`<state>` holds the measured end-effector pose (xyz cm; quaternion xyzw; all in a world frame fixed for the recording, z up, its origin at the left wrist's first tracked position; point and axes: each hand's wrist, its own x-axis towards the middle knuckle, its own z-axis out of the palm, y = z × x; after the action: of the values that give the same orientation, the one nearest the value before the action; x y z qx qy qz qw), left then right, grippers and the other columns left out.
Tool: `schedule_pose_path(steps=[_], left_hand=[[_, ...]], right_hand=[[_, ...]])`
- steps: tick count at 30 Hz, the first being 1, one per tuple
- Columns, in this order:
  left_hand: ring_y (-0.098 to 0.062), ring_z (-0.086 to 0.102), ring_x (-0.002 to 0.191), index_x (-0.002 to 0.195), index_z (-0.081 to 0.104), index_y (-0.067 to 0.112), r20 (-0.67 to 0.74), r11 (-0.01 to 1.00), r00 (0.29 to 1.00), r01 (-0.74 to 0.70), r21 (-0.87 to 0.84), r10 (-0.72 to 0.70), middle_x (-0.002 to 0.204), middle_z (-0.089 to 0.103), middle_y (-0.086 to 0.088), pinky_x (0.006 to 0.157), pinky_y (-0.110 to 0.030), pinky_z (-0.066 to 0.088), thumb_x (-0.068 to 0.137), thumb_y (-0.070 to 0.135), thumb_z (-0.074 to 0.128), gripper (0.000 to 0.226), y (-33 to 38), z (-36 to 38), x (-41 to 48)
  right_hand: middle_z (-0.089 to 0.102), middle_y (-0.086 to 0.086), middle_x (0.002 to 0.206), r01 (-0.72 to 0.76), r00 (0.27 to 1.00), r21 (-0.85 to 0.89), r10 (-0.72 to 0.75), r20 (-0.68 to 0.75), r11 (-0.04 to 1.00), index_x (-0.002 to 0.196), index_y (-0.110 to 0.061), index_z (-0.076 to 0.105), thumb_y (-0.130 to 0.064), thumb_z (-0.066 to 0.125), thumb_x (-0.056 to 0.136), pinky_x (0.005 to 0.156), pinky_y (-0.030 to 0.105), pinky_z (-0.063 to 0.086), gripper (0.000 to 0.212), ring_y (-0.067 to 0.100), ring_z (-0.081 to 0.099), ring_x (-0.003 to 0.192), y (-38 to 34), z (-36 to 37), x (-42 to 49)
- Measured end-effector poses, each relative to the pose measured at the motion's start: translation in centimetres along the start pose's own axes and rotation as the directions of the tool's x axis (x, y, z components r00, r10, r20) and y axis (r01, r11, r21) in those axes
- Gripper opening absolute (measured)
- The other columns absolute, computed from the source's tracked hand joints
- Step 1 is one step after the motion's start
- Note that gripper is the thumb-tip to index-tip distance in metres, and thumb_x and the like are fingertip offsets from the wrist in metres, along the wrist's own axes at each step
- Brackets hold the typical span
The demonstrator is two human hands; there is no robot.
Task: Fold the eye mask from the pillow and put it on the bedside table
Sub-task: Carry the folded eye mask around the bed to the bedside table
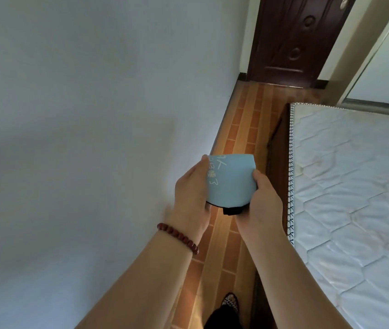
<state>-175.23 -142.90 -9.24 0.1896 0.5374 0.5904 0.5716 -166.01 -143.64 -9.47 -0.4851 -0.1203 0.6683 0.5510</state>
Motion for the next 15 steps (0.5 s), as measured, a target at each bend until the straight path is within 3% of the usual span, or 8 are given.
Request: schedule_pose_path(steps=[3, 6, 8, 11, 13, 15], left_hand=[[-0.03, 0.07, 0.092, 0.103, 0.07, 0.006, 0.034, 0.999, 0.999, -0.017, 0.041, 0.016, 0.101, 0.074, -0.013, 0.079, -0.041, 0.057, 0.088, 0.036, 0.06, 0.035, 0.1, 5.0, 2.5], [-0.028, 0.07, 0.092, 0.099, 0.072, 0.011, 0.053, 0.997, 0.998, -0.02, 0.072, 0.016, 0.098, 0.074, -0.009, 0.075, -0.036, 0.057, 0.089, 0.031, 0.06, 0.025, 0.1, 9.3, 5.1], [-0.025, 0.07, 0.086, 0.096, 0.072, 0.012, 0.086, 0.998, 0.996, -0.029, 0.06, 0.024, 0.092, 0.075, -0.006, 0.068, -0.032, 0.057, 0.09, 0.028, 0.059, 0.021, -0.3, 11.4, 6.8], [-0.017, 0.07, 0.069, 0.081, 0.073, 0.02, 0.113, 0.997, 0.993, -0.023, 0.07, 0.015, 0.073, 0.075, 0.003, 0.057, -0.027, 0.056, 0.09, 0.023, 0.058, 0.018, -0.9, 14.0, 9.1], [-0.014, 0.069, 0.059, 0.069, 0.071, 0.022, 0.112, 0.998, 0.994, 0.0, 0.071, -0.008, 0.064, 0.073, 0.005, 0.052, -0.026, 0.055, 0.088, 0.02, 0.059, 0.023, -1.3, 15.6, 11.1], [-0.015, 0.068, 0.057, 0.067, 0.07, 0.022, 0.133, 0.997, 0.991, 0.01, 0.073, -0.02, 0.062, 0.072, 0.005, 0.049, -0.024, 0.055, 0.088, 0.02, 0.059, 0.023, -1.5, 16.7, 12.9]], right_hand=[[0.067, 0.004, 0.084, 0.057, 0.998, -0.005, -0.057, -0.021, 0.998, 0.097, -0.019, 0.062, -0.03, 0.054, 0.088, 0.039, 0.024, 0.044, 0.016, 0.025, 0.064, 0.07, -4.3, -0.4, 3.8], [0.064, 0.008, 0.09, 0.082, 0.997, 0.031, -0.082, -0.003, 0.996, 0.107, -0.013, 0.061, -0.029, 0.052, 0.09, 0.036, 0.022, 0.042, 0.025, 0.024, 0.061, 0.066, -7.8, -1.2, 6.7], [0.062, 0.007, 0.089, 0.104, 0.994, 0.024, -0.105, 0.024, 0.994, 0.105, -0.01, 0.06, -0.028, 0.048, 0.093, 0.037, 0.023, 0.046, 0.025, 0.019, 0.061, 0.063, -9.4, -1.7, 8.5], [0.07, -0.005, 0.066, 0.12, 0.992, 0.045, -0.122, 0.042, 0.992, 0.088, -0.016, 0.057, -0.026, 0.044, 0.096, 0.047, 0.022, 0.055, 0.019, 0.009, 0.067, 0.056, -11.4, -2.2, 11.0], [0.069, -0.001, 0.062, 0.113, 0.992, 0.076, -0.116, 0.043, 0.991, 0.093, -0.009, 0.058, -0.026, 0.042, 0.096, 0.037, 0.022, 0.048, 0.024, 0.011, 0.063, 0.045, -12.3, -2.5, 12.9], [0.06, 0.007, 0.072, 0.094, 0.995, 0.078, -0.096, 0.026, 0.993, 0.104, -0.006, 0.056, -0.029, 0.04, 0.096, 0.033, 0.019, 0.038, 0.029, 0.014, 0.057, 0.039, -12.9, -2.4, 14.7]])
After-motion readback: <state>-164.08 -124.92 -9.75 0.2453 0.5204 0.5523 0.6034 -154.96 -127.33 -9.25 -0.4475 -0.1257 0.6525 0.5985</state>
